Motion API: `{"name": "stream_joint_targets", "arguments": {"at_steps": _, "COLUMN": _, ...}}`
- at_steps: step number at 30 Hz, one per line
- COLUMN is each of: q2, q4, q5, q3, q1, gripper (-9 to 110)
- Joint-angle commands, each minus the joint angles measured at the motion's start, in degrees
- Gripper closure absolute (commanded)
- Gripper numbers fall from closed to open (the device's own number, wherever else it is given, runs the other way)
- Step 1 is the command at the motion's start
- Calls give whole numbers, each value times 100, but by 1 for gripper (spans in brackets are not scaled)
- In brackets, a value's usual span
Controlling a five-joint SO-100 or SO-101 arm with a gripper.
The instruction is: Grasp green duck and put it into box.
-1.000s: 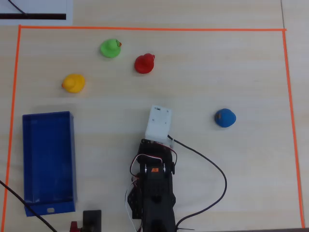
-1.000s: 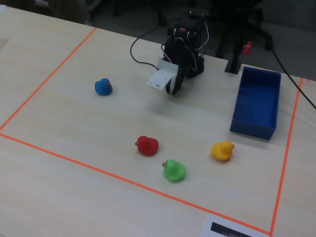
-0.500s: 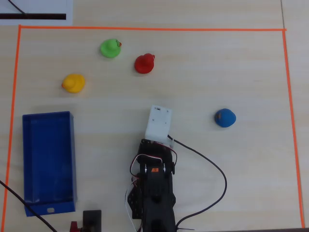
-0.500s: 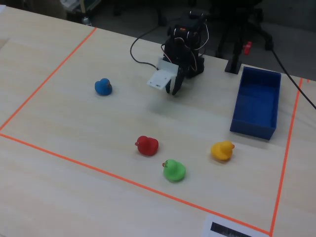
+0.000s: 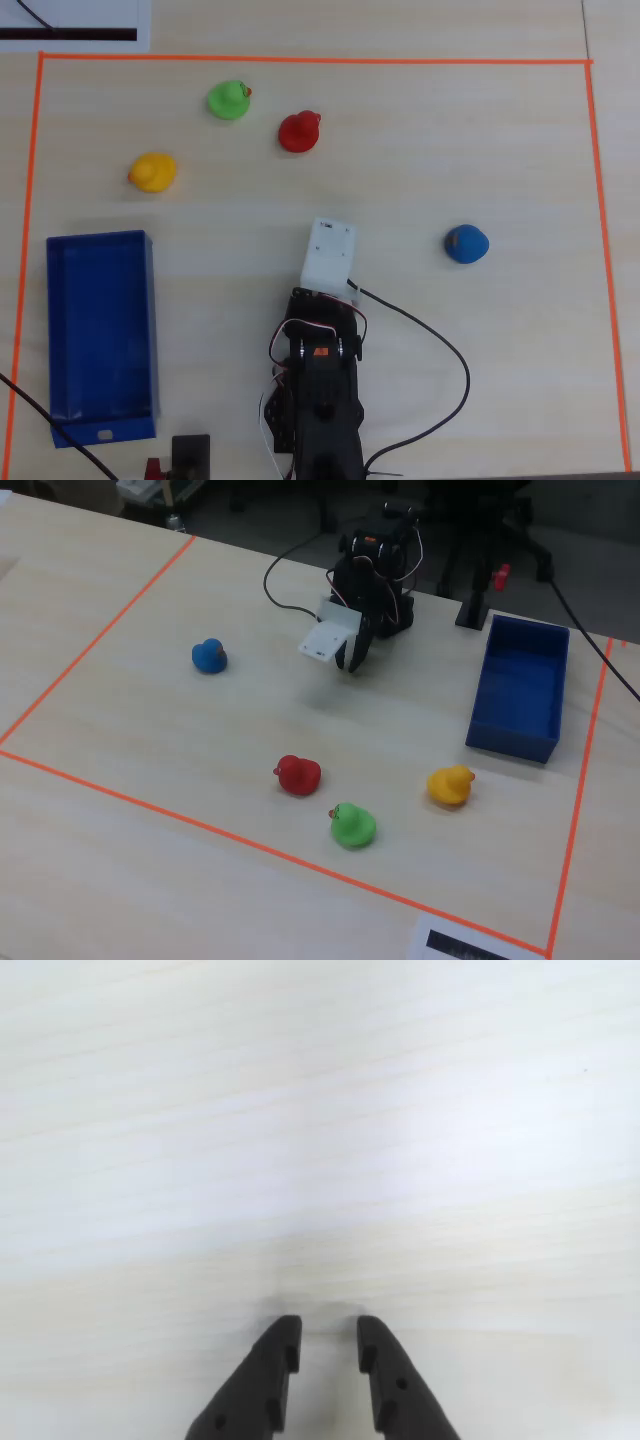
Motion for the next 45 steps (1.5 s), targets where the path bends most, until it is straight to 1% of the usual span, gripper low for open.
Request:
{"name": "stream_joint_targets", "arguments": {"at_steps": 1, "q2": -62, "q4": 105, "q5": 53, "q3": -35, "q1": -229, "gripper": 96}}
{"name": "stream_joint_targets", "arguments": {"at_steps": 4, "q2": -62, "q4": 97, "q5": 53, "q3": -35, "q1": -281, "gripper": 97}}
{"name": "stream_joint_targets", "arguments": {"at_steps": 7, "q2": -62, "q4": 88, "q5": 141, "q3": -35, "q1": -211, "gripper": 101}}
{"name": "stream_joint_targets", "arguments": {"at_steps": 8, "q2": -114, "q4": 26, "q5": 70, "q3": -35, "q1": -149, "gripper": 100}}
{"name": "stream_joint_targets", "arguments": {"at_steps": 9, "q2": -343, "q4": -378, "q5": -26, "q3": -44, "q1": -79, "gripper": 100}}
{"name": "stream_joint_targets", "arguments": {"at_steps": 13, "q2": -2180, "q4": -3252, "q5": -176, "q3": -369, "q1": 431, "gripper": 98}}
{"name": "stream_joint_targets", "arguments": {"at_steps": 14, "q2": -2593, "q4": -3621, "q5": -202, "q3": -694, "q1": 483, "gripper": 97}}
{"name": "stream_joint_targets", "arguments": {"at_steps": 16, "q2": -3296, "q4": -3604, "q5": -202, "q3": -1670, "q1": 466, "gripper": 94}}
{"name": "stream_joint_targets", "arguments": {"at_steps": 21, "q2": -4737, "q4": -3059, "q5": -18, "q3": -4245, "q1": 211, "gripper": 80}}
{"name": "stream_joint_targets", "arguments": {"at_steps": 23, "q2": -5273, "q4": -3023, "q5": 35, "q3": -4939, "q1": 123, "gripper": 73}}
{"name": "stream_joint_targets", "arguments": {"at_steps": 26, "q2": -5950, "q4": -3287, "q5": 141, "q3": -5458, "q1": -62, "gripper": 70}}
{"name": "stream_joint_targets", "arguments": {"at_steps": 33, "q2": -7251, "q4": -5484, "q5": 264, "q3": -5432, "q1": -308, "gripper": 68}}
{"name": "stream_joint_targets", "arguments": {"at_steps": 35, "q2": -7594, "q4": -6706, "q5": -18, "q3": -5159, "q1": -229, "gripper": 68}}
{"name": "stream_joint_targets", "arguments": {"at_steps": 40, "q2": -8095, "q4": -8640, "q5": -606, "q3": -4605, "q1": -167, "gripper": 67}}
{"name": "stream_joint_targets", "arguments": {"at_steps": 45, "q2": -8437, "q4": -11092, "q5": -1441, "q3": -3357, "q1": -510, "gripper": 67}}
